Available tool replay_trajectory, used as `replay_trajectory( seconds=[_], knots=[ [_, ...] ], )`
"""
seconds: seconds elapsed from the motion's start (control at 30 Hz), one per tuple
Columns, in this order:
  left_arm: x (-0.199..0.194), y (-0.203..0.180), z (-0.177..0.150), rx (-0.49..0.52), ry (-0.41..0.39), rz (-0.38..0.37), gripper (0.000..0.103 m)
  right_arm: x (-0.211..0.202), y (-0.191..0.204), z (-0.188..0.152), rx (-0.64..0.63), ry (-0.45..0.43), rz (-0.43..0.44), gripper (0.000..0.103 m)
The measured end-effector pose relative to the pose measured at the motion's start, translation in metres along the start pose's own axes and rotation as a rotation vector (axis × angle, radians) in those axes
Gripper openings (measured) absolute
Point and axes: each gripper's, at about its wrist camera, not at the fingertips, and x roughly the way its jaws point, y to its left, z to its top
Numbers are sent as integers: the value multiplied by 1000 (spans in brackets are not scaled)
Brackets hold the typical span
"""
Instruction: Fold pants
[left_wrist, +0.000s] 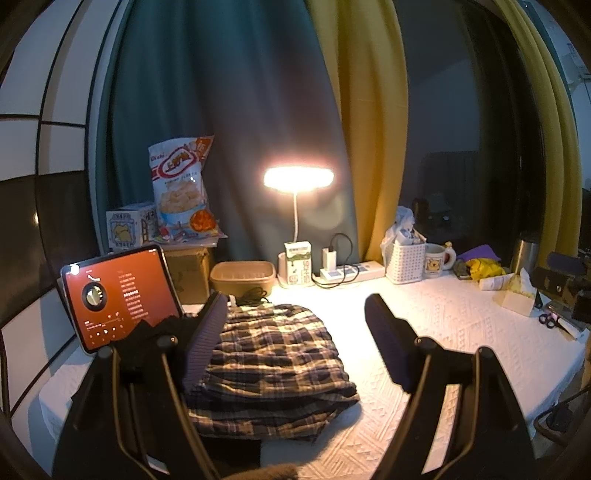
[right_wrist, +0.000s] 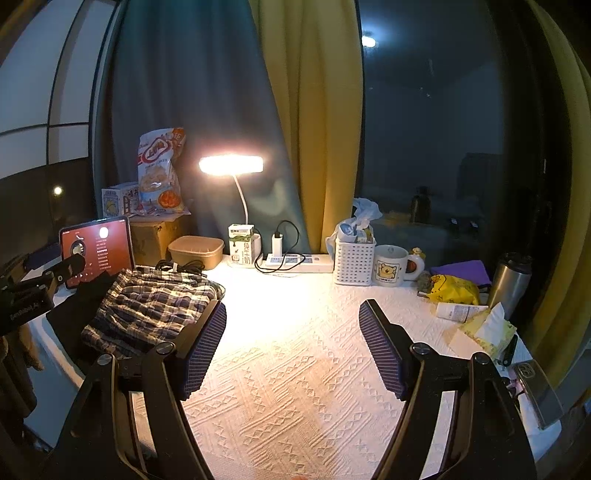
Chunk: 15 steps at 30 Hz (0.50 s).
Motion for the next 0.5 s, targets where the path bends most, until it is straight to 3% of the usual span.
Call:
replay_trajectory(
  seconds=[0.5],
  knots=[
    [-2, 3, 2, -8, -4, -7, 78, 2, 3, -2, -11, 8, 6, 78]
  ],
)
